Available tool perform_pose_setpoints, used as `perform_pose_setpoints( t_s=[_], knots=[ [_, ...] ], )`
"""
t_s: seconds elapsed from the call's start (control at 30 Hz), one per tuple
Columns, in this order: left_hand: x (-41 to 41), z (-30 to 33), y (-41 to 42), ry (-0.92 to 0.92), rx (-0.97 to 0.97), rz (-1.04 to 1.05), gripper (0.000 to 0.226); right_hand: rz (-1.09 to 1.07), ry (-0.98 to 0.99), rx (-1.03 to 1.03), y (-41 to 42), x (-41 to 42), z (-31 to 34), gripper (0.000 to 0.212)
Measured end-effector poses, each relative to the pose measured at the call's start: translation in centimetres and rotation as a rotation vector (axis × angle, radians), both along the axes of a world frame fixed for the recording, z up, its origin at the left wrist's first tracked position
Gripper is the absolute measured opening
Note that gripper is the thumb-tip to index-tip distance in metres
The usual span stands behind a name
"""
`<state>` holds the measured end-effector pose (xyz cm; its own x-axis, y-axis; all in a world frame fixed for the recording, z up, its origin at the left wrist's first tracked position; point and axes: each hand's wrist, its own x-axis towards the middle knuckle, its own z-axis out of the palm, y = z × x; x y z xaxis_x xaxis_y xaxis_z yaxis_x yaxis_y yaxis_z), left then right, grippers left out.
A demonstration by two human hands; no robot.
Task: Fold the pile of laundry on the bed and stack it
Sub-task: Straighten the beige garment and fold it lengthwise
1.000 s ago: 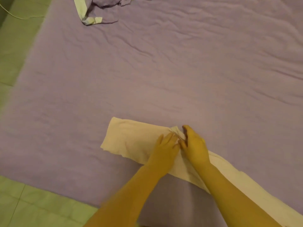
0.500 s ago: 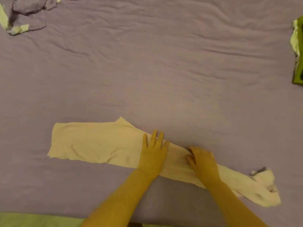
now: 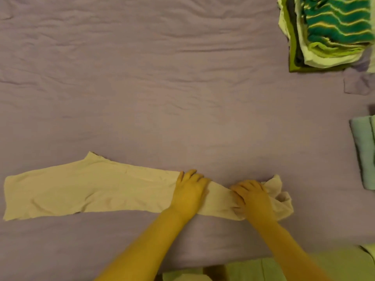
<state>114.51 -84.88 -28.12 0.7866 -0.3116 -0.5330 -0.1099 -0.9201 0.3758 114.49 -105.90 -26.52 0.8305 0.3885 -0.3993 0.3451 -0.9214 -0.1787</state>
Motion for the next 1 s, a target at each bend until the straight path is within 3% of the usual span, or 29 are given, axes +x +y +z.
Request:
perform_pose_setpoints(
  t_s=[0.07,0.17,0.23,0.3,0.47,0.57,0.7,0.8,0.9,1.0],
  knots=[
    [0.1,0.7,-0.7,-0.034,-0.149,0.025,0.044,-0.074,-0.085,0.105,0.7,0.1,0.8,0.042],
    [0.8,3.2,-1.0,0.062,-0.622,0.272,0.042,-0.262,-0.176,0.368,3.1,0.4,1.9,0.011],
    [1.2,4.8,0.1,0.167,-0.796,0.508,0.038,-0.386,-0.146,0.512,5.7,1.1,2.9,0.016],
    [1.6,6.1,2.1,0.264,-0.852,0.723,0.033,-0.471,-0.098,0.635,8.5,1.8,3.7,0.019],
    [1.5,8.2,9.7,0.260,-0.827,0.993,0.018,-0.534,0.089,0.773,14.4,2.3,3.8,0.024],
    [0.0,9.0,15.2,0.207,-0.885,1.140,0.019,-0.449,0.201,0.682,17.6,1.5,2.7,0.026],
    [-2.7,9.5,22.6,0.098,-0.815,1.303,0.019,-0.259,0.290,0.673,23.6,-1.2,2.1,0.033],
    [-4.7,8.5,27.8,0.051,-0.609,1.387,0.036,-0.054,0.341,0.637,28.5,-3.0,1.7,0.040],
    [-6.2,6.5,32.2,0.030,-0.388,1.356,0.038,0.151,0.356,0.558,31.2,-4.1,0.6,0.044],
    [-6.5,5.0,34.5,-0.077,-0.129,1.234,0.030,0.041,0.287,0.461,30.1,-3.8,-0.4,0.042]
  ],
)
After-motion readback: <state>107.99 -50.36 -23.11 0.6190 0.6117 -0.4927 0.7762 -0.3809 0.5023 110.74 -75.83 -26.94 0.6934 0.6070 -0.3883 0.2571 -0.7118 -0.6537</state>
